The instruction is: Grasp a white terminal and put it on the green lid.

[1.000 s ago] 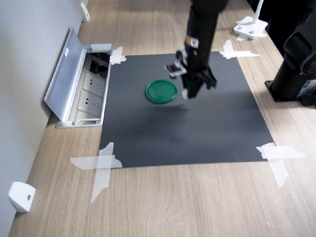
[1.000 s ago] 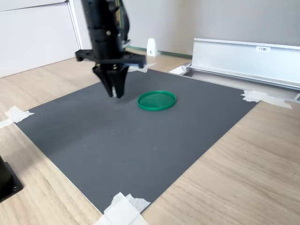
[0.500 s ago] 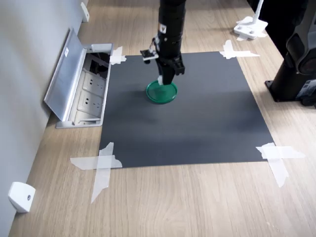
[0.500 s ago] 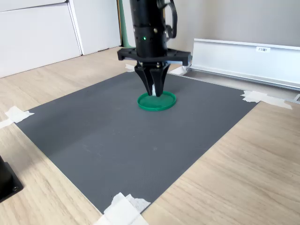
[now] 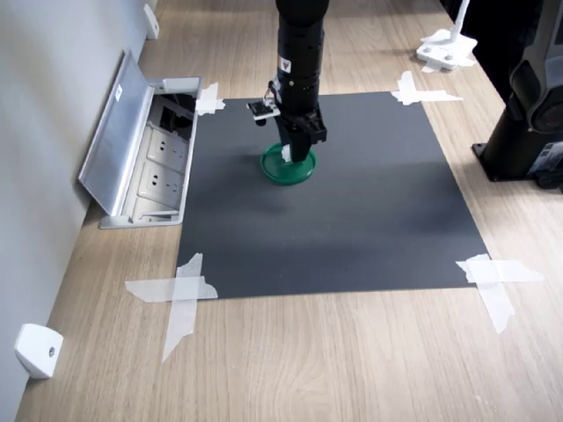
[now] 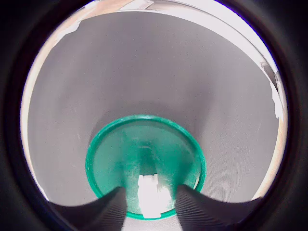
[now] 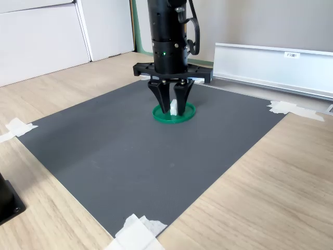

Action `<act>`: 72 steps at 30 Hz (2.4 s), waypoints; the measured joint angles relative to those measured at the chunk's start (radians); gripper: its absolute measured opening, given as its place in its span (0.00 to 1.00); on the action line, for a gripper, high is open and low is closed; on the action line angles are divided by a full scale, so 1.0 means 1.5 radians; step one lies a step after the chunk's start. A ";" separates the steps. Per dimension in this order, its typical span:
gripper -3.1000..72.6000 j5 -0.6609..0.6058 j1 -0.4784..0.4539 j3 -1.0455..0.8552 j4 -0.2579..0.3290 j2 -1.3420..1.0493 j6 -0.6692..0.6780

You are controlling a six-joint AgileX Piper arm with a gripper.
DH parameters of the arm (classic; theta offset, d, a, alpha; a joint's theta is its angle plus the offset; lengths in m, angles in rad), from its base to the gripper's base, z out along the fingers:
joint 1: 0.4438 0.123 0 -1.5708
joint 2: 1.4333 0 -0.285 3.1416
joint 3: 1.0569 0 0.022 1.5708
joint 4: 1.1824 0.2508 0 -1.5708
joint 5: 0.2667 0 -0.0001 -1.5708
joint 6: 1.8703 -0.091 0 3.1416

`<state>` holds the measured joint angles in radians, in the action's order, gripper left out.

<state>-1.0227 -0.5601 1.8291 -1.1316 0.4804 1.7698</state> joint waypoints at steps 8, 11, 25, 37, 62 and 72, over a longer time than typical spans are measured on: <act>0.89 -0.020 0.000 0.000 0.002 -0.019 -0.007; 0.87 -0.020 0.000 0.000 0.007 -0.063 -0.007; 0.19 0.056 0.000 -0.082 0.049 -0.341 -0.118; 0.14 0.276 0.000 -0.442 0.013 -0.852 -0.238; 0.14 0.281 0.000 -0.718 -0.022 -1.192 -0.338; 0.13 0.264 0.000 -0.716 -0.022 -1.192 -0.339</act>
<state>-0.6263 -0.5601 0.7554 -1.1653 -1.3082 1.2617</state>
